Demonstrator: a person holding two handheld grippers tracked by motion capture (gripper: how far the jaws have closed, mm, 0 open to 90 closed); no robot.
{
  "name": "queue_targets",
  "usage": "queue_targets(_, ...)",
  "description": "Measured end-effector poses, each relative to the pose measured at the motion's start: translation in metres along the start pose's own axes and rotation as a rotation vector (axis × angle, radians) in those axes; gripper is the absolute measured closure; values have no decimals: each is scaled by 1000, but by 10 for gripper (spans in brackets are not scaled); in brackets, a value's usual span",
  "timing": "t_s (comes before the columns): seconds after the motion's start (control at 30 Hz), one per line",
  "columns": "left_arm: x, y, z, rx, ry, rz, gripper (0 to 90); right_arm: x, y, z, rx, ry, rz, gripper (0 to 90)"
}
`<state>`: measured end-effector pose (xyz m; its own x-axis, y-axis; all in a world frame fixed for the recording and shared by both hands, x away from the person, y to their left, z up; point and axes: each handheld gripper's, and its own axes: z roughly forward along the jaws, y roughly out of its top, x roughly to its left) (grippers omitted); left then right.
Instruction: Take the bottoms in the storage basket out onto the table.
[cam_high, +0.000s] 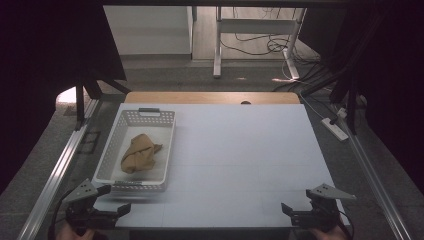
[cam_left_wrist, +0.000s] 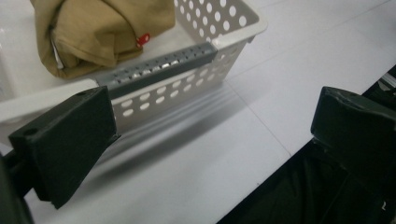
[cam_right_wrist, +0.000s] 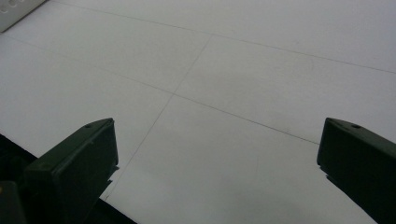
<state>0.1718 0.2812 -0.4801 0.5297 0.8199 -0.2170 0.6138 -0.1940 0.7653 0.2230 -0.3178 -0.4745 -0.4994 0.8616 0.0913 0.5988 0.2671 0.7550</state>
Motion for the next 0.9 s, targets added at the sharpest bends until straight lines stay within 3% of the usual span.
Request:
queue_targets(0.23,2,4,-1,4,3,-14,0,0,0,0,2,-1,3,0)
queue_targets(0.9,11,32,10,45,29,2,0,-1,0,0,6,-1,8,0)
